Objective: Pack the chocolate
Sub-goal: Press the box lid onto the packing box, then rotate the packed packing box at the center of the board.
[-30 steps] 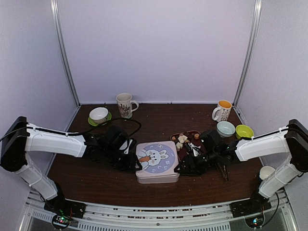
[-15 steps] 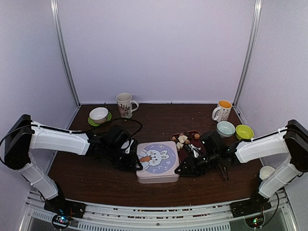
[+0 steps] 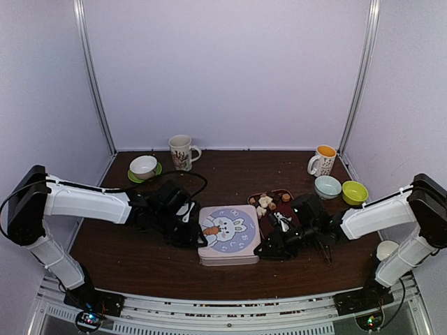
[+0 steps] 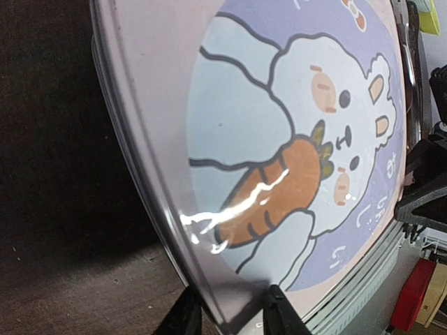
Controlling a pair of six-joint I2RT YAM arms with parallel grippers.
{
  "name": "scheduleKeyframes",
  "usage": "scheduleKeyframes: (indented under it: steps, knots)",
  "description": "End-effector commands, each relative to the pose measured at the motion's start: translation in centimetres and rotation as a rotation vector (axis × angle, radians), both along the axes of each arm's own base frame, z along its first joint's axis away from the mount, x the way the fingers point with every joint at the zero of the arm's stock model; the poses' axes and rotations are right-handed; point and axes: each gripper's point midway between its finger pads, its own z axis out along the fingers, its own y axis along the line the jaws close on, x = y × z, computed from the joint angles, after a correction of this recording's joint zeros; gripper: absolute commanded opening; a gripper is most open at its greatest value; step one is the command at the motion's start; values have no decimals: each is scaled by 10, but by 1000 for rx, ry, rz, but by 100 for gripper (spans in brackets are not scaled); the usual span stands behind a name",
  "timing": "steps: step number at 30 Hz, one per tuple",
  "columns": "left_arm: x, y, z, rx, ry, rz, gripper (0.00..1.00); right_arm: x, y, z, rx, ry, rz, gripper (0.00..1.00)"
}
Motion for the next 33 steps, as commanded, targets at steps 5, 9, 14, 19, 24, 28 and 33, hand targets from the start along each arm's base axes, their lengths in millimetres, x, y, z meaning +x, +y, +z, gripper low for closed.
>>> scheduleKeyframes:
  steps: [5, 9, 14, 19, 24, 28, 33]
  knots:
    - [22, -11, 29, -51, -159, 26, 41, 21, -18, 7, -148, -148, -2, 49]
    - [32, -5, 37, -70, -195, 53, 60, 37, -19, 21, -145, -201, 8, 58]
    - [47, 6, 47, -147, -237, 93, 63, 61, -17, 26, -155, -235, 2, 63]
    - [66, 10, 51, -158, -275, 115, 58, 97, -9, 36, -151, -296, -20, 69]
    - [81, 5, 50, -165, -295, 127, 52, 133, -1, 42, -180, -406, -1, 80]
    - [87, 6, 42, -135, -278, 141, 49, 162, -3, 41, -257, -486, 15, 90]
    - [73, 11, 45, -131, -258, 126, 51, 186, 9, 52, -275, -586, 86, 96]
